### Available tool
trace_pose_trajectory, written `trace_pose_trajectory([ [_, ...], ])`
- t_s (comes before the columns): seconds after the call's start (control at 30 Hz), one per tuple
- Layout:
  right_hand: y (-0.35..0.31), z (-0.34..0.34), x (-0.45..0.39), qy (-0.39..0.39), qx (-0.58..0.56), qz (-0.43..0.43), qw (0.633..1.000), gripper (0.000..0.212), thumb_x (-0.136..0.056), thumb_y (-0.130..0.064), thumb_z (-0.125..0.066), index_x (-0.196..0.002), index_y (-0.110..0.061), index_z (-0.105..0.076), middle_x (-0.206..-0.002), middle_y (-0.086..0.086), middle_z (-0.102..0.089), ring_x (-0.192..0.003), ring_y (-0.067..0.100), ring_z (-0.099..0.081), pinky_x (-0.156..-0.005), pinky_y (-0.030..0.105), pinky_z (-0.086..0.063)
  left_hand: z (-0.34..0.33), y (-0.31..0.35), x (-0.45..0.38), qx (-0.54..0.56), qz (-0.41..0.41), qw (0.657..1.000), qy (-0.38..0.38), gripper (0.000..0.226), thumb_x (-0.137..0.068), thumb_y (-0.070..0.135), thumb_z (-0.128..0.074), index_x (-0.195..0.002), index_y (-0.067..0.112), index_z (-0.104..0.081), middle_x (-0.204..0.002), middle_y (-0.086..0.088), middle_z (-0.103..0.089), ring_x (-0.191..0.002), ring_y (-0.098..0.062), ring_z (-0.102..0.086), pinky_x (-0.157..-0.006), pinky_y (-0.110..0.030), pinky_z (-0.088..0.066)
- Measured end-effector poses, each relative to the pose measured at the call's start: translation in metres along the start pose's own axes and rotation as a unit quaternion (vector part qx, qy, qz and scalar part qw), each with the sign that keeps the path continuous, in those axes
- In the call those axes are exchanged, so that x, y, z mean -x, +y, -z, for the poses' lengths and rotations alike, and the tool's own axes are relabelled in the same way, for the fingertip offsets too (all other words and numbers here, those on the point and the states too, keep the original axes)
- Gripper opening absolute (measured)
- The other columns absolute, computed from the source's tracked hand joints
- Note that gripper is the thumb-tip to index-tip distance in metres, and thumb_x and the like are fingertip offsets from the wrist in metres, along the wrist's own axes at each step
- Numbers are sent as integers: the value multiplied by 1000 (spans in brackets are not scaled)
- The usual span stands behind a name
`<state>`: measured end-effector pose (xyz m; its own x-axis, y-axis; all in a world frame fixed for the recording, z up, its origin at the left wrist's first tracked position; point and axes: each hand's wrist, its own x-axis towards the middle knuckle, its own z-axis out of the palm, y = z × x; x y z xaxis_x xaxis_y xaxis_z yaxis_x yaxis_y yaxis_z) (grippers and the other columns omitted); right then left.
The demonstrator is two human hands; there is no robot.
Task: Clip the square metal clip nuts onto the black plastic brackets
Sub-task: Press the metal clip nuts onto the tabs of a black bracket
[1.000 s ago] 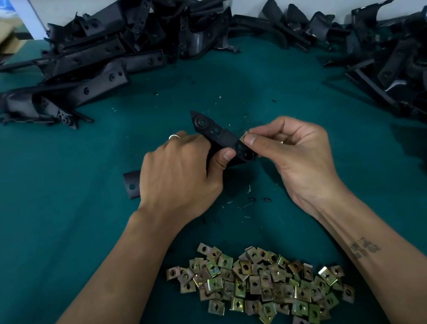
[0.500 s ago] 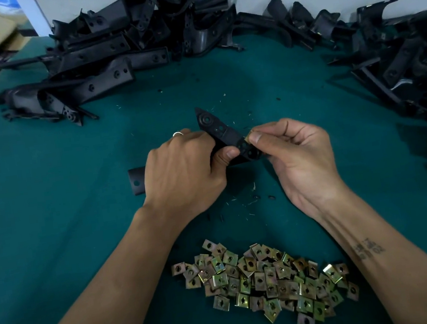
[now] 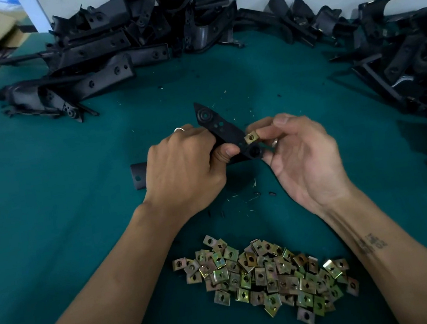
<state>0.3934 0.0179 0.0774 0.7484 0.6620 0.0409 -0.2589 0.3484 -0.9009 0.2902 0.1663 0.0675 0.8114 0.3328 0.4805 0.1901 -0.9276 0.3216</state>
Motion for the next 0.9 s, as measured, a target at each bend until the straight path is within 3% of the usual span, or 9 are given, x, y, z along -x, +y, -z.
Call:
trace_pose_trajectory([
  [0.23, 1, 1, 3, -28, 67, -1, 997, 20, -89, -19, -51, -79, -3, -58, -94, 15, -66, -101, 32, -61, -85, 41, -49, 0, -1, 0, -3, -10, 1000, -16, 67, -95, 64, -24, -90, 16, -71, -83, 1, -66, -77, -30, -60, -54, -33, -33],
  [0.4, 4, -1, 4, -39, 89, 0, 995, 23, -90, -20, -50, -79, -2, -58, -96, 18, -65, -95, 30, -61, -78, 34, -49, 0, 0, 1, -9, -24, 999, -20, 58, -95, 57, -30, -88, 15, -69, -80, 0, -65, -74, -32, -59, -54, -32, -30],
  [0.53, -2, 1, 6, -47, 68, -14, 996, 33, -97, -24, -46, -91, 3, -64, -112, 29, -62, -108, 35, -62, -93, 44, -53, -1, -2, -1, -11, -3, 1000, -19, 56, -96, 58, -30, -90, 16, -66, -84, -2, -65, -76, -34, -59, -56, -33, -30],
  [0.63, -9, 13, 16, -17, 101, -30, 994, 39, -108, -22, -41, -100, 5, -67, -114, 20, -67, -110, 27, -65, -101, 41, -54, -5, 0, -1, -44, -15, 998, -31, 57, -97, 60, -30, -90, 16, -65, -88, -4, -66, -79, -36, -61, -57, -35, -33],
  [0.77, -19, 44, 51, 48, 179, -16, 983, 22, -99, 6, -51, -101, -1, -72, -103, 16, -69, -91, 23, -64, -84, 29, -50, -8, 4, 3, -42, -44, 998, -34, 65, -99, 63, -24, -80, 11, -59, -83, -8, -64, -71, -37, -60, -55, -33, -30],
  [0.9, -32, 69, 110, 9, 339, 31, 940, 25, -84, 9, -70, -91, -14, -78, -94, 14, -65, -83, 23, -56, -75, 30, -42, -6, 4, 3, -19, -49, 999, -15, 54, -101, 57, -28, -70, 15, -41, -73, -8, -58, -62, -35, -55, -53, -32, -29],
])
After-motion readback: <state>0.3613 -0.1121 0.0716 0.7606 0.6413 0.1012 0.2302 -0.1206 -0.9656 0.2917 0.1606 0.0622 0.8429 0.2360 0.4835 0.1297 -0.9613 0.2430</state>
